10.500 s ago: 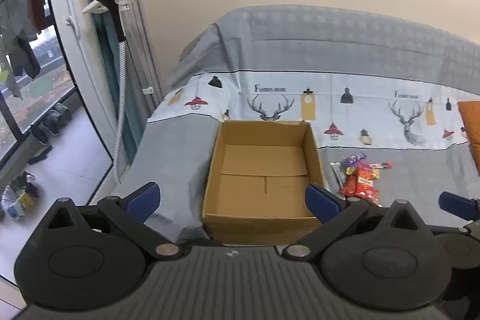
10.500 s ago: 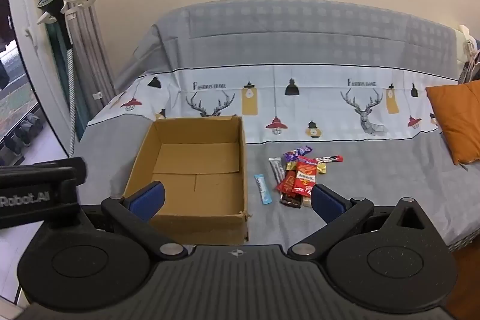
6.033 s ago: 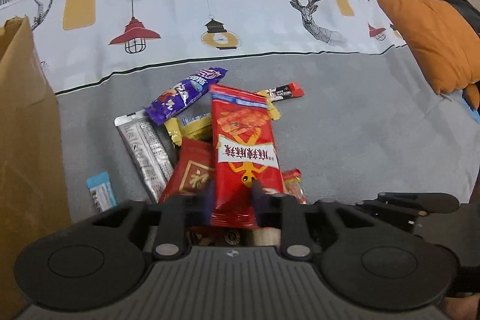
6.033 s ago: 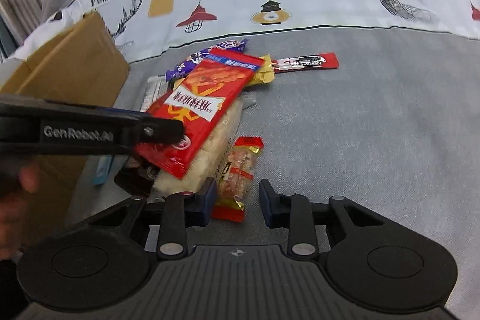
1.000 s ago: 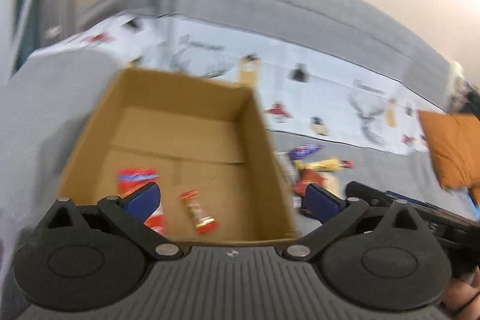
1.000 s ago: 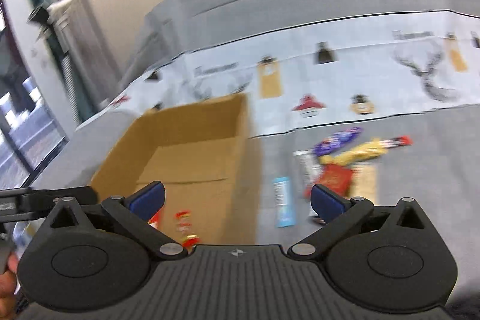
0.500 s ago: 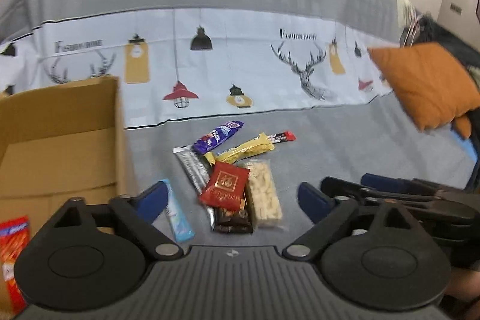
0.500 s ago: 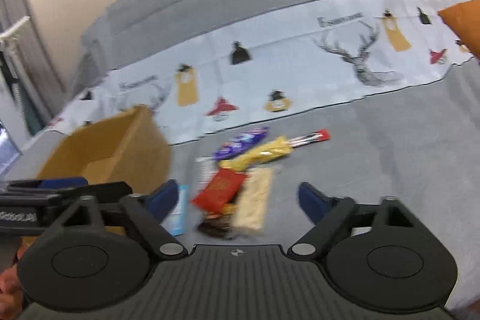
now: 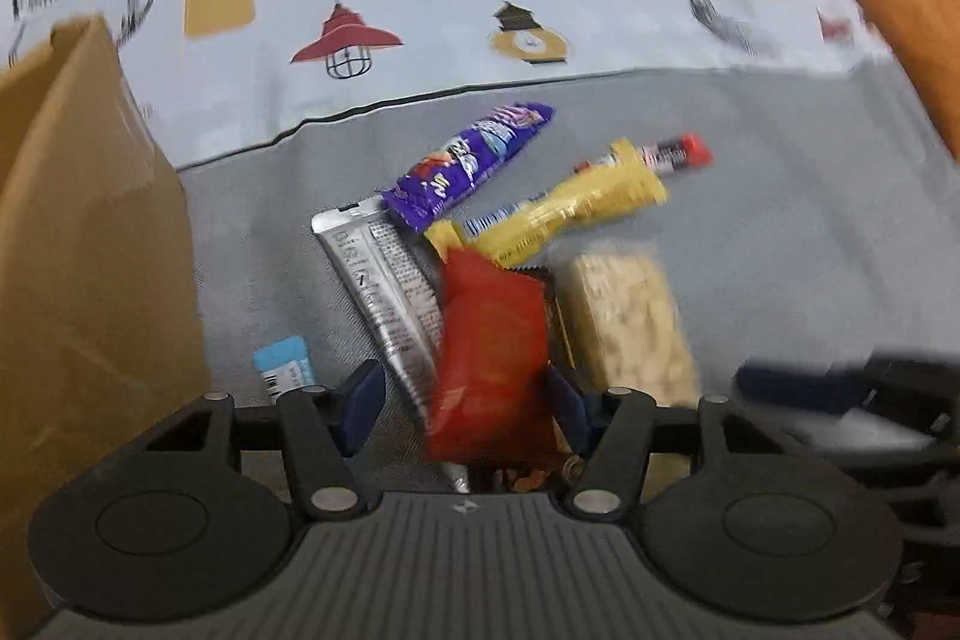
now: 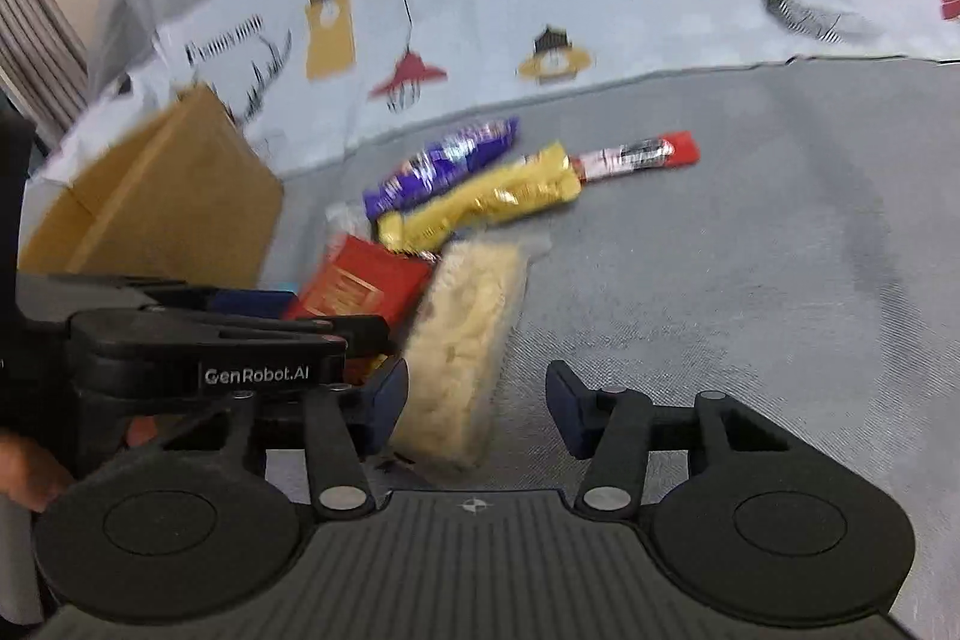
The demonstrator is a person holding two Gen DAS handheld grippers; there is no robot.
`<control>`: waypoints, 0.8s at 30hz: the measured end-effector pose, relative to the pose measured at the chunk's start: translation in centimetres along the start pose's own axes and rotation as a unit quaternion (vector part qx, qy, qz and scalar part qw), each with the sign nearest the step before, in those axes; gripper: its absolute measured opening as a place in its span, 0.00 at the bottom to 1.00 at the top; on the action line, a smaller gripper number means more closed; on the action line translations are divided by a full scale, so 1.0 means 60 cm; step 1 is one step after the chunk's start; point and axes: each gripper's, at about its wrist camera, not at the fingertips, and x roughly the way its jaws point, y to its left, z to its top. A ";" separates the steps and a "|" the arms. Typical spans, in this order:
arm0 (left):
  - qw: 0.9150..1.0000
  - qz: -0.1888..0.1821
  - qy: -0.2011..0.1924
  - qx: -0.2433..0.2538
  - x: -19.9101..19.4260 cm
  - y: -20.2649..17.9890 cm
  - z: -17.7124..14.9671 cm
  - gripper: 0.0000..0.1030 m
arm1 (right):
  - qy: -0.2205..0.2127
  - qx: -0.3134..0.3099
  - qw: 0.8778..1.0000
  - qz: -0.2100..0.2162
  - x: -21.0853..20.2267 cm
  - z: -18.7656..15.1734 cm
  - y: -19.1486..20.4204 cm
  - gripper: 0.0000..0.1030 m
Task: Organize snacks
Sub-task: 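Grasp the silver stick pack with the left tool while the right tool grasps the rice-cracker bag, then carry both packs over the box and open both tools to release them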
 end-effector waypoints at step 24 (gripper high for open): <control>1.000 -0.029 -0.003 -0.003 -0.097 -0.033 -0.097 0.45 | 0.001 -0.047 0.996 -0.078 -0.056 -0.062 0.022 0.38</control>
